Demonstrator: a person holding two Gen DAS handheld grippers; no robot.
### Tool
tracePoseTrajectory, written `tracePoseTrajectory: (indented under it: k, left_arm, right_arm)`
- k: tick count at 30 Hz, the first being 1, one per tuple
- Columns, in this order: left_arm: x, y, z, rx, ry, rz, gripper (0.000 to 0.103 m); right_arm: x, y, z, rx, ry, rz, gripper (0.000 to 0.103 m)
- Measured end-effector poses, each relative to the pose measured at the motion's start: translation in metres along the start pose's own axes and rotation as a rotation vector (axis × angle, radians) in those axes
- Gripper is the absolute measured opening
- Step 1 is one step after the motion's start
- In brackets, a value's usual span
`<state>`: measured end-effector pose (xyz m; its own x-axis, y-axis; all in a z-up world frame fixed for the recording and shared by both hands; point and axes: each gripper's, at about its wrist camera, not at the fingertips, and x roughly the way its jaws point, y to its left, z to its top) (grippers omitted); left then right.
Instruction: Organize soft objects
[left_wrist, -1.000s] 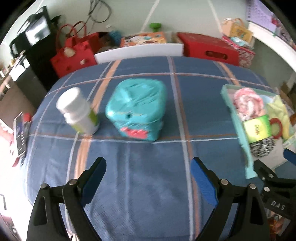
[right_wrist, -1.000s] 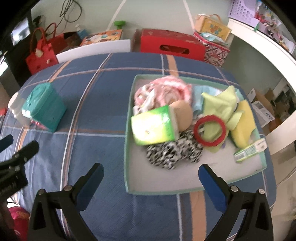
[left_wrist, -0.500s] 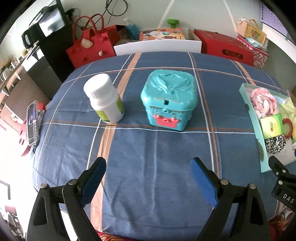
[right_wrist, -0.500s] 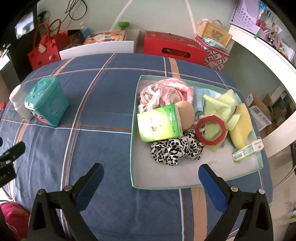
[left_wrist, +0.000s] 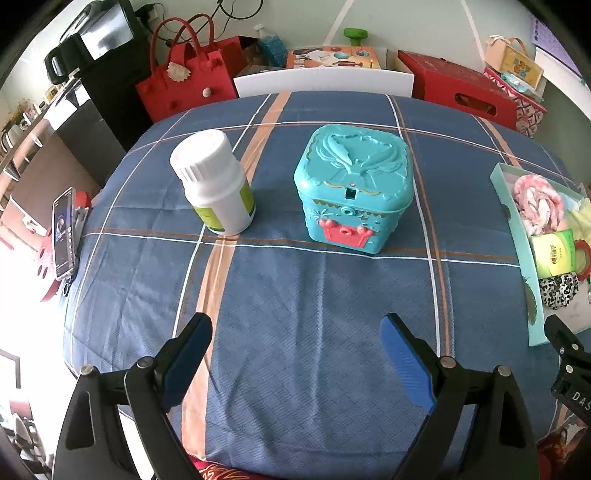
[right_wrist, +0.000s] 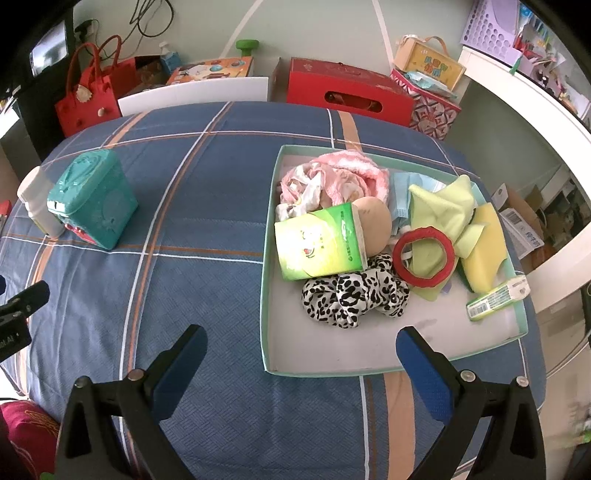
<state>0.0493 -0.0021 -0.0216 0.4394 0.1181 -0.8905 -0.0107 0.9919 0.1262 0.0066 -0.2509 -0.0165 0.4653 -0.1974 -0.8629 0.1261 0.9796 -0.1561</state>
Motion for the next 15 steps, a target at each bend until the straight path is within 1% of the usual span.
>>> tracePoseTrajectory:
  k: [8, 15]
  left_arm:
    - [0.004, -0.01, 0.0, 0.042, 0.011, -0.029, 0.092]
    - [0.011, -0.009, 0.002, 0.035, 0.033, -0.053, 0.092]
  right_arm:
    - [0.004, 0.001, 0.0, -0.006, 0.009, 0.005, 0.103]
    - [0.006, 0.003, -0.001, -0.011, 0.015, 0.012, 0.103]
